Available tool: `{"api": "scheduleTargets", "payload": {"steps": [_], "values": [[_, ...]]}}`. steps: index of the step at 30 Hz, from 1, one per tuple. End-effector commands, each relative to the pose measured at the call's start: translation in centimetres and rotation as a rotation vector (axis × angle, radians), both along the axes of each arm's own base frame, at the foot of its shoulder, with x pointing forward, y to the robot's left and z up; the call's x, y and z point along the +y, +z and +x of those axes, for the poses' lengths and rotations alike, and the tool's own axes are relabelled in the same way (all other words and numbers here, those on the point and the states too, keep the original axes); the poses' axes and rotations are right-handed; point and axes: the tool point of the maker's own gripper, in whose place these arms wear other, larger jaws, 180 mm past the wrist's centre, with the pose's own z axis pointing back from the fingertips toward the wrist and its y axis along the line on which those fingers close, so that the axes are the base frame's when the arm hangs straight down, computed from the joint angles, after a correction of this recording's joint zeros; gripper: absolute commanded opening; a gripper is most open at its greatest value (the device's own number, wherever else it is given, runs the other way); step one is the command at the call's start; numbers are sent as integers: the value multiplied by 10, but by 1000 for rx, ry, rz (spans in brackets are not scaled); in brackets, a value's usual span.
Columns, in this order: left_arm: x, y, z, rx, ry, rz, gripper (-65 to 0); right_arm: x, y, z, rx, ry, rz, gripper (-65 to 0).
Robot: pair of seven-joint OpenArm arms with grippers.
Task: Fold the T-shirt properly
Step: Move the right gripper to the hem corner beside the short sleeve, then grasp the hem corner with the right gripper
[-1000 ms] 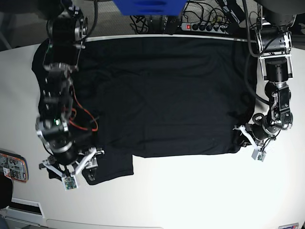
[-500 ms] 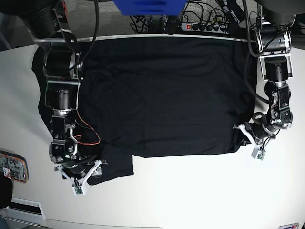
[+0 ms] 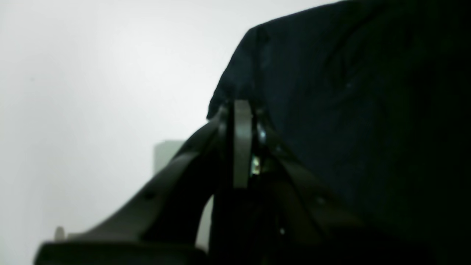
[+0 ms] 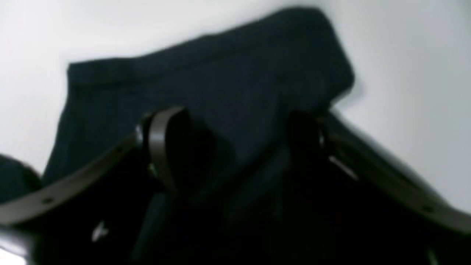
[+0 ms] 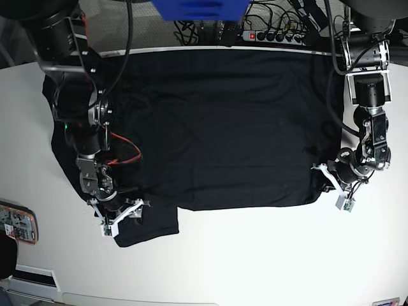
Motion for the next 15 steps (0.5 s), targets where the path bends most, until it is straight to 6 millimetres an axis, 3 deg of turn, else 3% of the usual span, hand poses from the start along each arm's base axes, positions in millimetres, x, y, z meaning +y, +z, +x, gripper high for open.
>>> {"api": "scheduleTargets", "payload": {"steps": [1, 15], "values": [[8, 21, 14, -62, 8, 6, -650, -1, 28, 22, -67, -5, 6, -249], [7, 21, 14, -62, 7, 6, -650, -1, 32, 25, -87, -9, 11, -249]]}}
